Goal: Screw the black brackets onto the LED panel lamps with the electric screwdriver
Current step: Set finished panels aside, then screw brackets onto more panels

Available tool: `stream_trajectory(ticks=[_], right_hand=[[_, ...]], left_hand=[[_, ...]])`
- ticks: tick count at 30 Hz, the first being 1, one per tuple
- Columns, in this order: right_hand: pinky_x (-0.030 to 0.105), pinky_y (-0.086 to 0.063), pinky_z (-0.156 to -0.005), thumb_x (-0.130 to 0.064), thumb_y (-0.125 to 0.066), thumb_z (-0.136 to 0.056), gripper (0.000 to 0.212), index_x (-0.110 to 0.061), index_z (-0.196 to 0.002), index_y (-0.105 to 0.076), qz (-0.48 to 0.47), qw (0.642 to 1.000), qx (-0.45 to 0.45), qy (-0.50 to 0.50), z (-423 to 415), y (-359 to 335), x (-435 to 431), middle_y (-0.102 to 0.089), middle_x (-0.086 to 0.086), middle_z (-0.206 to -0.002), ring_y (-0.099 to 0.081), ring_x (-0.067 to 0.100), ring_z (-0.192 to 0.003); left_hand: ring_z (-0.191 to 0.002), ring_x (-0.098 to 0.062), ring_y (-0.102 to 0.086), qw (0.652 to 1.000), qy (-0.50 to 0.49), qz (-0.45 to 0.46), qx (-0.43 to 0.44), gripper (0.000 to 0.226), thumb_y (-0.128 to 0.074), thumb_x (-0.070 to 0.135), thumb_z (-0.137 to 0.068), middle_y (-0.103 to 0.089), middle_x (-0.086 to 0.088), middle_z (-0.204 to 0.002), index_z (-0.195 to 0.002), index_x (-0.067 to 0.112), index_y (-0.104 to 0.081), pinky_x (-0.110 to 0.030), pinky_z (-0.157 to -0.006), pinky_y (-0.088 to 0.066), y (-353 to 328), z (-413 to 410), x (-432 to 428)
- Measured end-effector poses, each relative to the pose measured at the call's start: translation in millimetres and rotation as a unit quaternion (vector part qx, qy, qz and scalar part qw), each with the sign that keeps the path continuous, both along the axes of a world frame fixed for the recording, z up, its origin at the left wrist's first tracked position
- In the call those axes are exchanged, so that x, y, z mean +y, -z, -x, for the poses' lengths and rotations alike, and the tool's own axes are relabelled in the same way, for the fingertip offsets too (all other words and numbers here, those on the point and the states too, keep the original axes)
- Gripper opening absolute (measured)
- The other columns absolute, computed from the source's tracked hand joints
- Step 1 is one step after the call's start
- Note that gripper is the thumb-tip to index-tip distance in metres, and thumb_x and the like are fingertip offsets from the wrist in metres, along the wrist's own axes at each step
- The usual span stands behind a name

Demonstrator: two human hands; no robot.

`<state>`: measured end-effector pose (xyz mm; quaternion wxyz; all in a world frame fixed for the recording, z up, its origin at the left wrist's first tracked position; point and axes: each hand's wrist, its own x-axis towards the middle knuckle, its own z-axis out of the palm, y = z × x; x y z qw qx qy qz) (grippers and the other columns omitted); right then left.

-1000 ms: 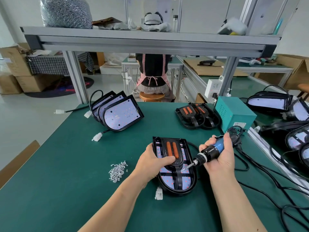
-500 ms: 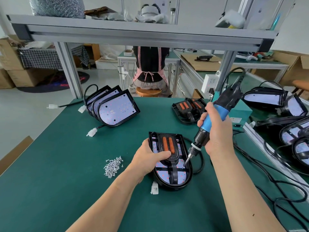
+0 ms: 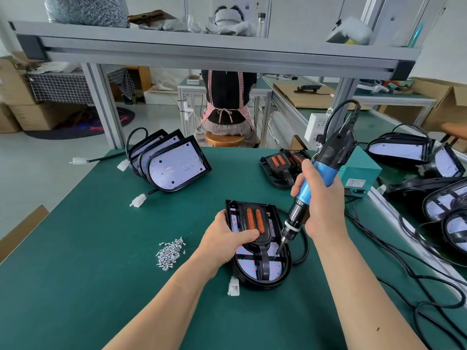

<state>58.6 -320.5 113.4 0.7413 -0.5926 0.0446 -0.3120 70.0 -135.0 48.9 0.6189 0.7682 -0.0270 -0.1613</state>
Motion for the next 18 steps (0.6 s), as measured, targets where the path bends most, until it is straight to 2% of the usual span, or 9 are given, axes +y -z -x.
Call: stream_trajectory(ticks=[4,8,12,18], right_hand=[[0.028,-0.045,-0.060,-0.028,-0.070,-0.085,0.015,-0.019,-0.089,-0.058,0.058,0.997,-0.041,-0.033,4.5,0.2,7.5,-0.052,0.005,-0.060,-0.050,0.019,-0.051],[0.020,-0.047,-0.058,-0.025,-0.070,-0.079,0.024,-0.013,-0.097,-0.060,0.073,0.995,-0.041,-0.049,1.9,0.3,13.5,-0.053,0.009,-0.055,-0.050,0.019,-0.049],[0.022,-0.047,-0.059,-0.027,-0.071,-0.074,0.027,-0.012,-0.092,-0.057,0.069,0.996,-0.026,-0.041,-1.1,0.6,13.4,-0.052,0.008,-0.054,-0.050,0.020,-0.049],[0.022,-0.046,-0.056,-0.015,-0.068,-0.075,0.015,-0.018,-0.078,-0.053,0.058,0.997,-0.024,-0.047,-0.1,2.6,10.5,-0.050,0.008,-0.053,-0.046,0.021,-0.048]], left_hand=[[-0.100,-0.015,-0.070,1.000,-0.008,-0.005,0.003,0.066,-0.084,0.038,-0.056,-0.074,0.009,-0.104,-0.115,0.027,-0.058,-0.043,-0.099,-0.053,0.2,0.4,-1.8],[-0.097,-0.011,-0.070,1.000,-0.012,-0.005,0.006,0.067,-0.084,0.040,-0.054,-0.074,0.012,-0.102,-0.114,0.031,-0.056,-0.041,-0.097,-0.054,0.6,0.8,-1.8],[-0.099,-0.012,-0.070,1.000,-0.013,-0.005,0.006,0.068,-0.084,0.039,-0.054,-0.074,0.011,-0.104,-0.116,0.030,-0.055,-0.041,-0.098,-0.053,-0.6,1.2,-2.0],[-0.097,-0.012,-0.070,1.000,-0.012,-0.003,0.003,0.063,-0.083,0.039,-0.054,-0.074,0.012,-0.101,-0.111,0.032,-0.057,-0.041,-0.097,-0.053,0.4,0.6,-1.8]])
